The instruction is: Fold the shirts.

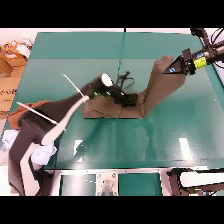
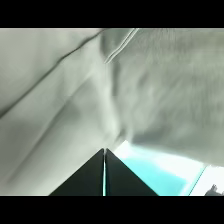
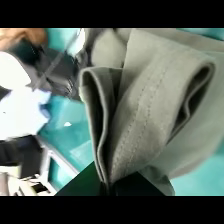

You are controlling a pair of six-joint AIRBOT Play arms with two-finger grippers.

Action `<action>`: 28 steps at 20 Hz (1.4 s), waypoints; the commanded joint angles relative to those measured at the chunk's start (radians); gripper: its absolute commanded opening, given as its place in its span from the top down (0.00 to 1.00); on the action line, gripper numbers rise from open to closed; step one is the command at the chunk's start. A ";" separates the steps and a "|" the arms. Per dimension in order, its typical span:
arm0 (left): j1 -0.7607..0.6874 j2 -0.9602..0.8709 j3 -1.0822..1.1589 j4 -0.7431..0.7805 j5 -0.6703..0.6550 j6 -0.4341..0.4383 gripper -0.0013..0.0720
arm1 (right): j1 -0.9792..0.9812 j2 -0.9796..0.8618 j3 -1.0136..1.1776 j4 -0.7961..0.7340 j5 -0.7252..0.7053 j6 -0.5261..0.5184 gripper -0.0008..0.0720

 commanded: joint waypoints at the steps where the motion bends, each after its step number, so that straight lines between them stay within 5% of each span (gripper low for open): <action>1: 0.138 0.092 0.101 0.334 -0.329 -0.060 0.93 | 0.088 0.000 -0.016 0.086 -0.080 0.033 0.96; 4: 0.267 0.180 0.172 0.465 -0.447 -0.058 0.93 | 0.240 0.000 -0.072 0.084 -0.284 0.068 0.96; 12: 0.533 0.271 0.242 0.469 -0.514 -0.037 0.93 | 0.782 -0.273 -0.262 0.159 -1.047 0.066 0.96; 13: 0.549 0.271 0.242 0.469 -0.521 -0.019 0.93 | 0.833 -0.323 -0.253 0.219 -1.136 0.066 0.83; 14: 0.560 0.271 0.242 0.469 -0.525 -0.004 0.93 | 0.857 -0.359 -0.231 0.226 -1.150 0.061 0.44; 15: 0.570 0.271 0.242 0.470 -0.523 0.007 0.93 | 0.858 -0.375 -0.211 0.225 -1.136 0.053 0.18; 18: 0.580 0.271 0.242 0.470 -0.521 0.029 0.93 | 0.735 -0.348 -0.147 0.223 -1.009 0.044 0.21; 19: 0.580 0.271 0.242 0.469 -0.521 0.031 0.93 | 0.668 -0.339 -0.113 0.223 -0.905 0.044 0.48; 20: 0.580 0.271 0.242 0.470 -0.519 0.031 0.93 | 0.604 -0.331 -0.086 0.222 -0.807 0.044 0.96; 24: 0.580 0.271 0.242 0.469 -0.494 0.030 0.93 | 0.346 -0.217 -0.131 0.118 -0.537 0.041 0.97; 28: 0.580 0.271 0.242 0.467 -0.494 0.023 0.93 | 0.184 0.083 -0.556 -0.116 -0.661 0.040 0.95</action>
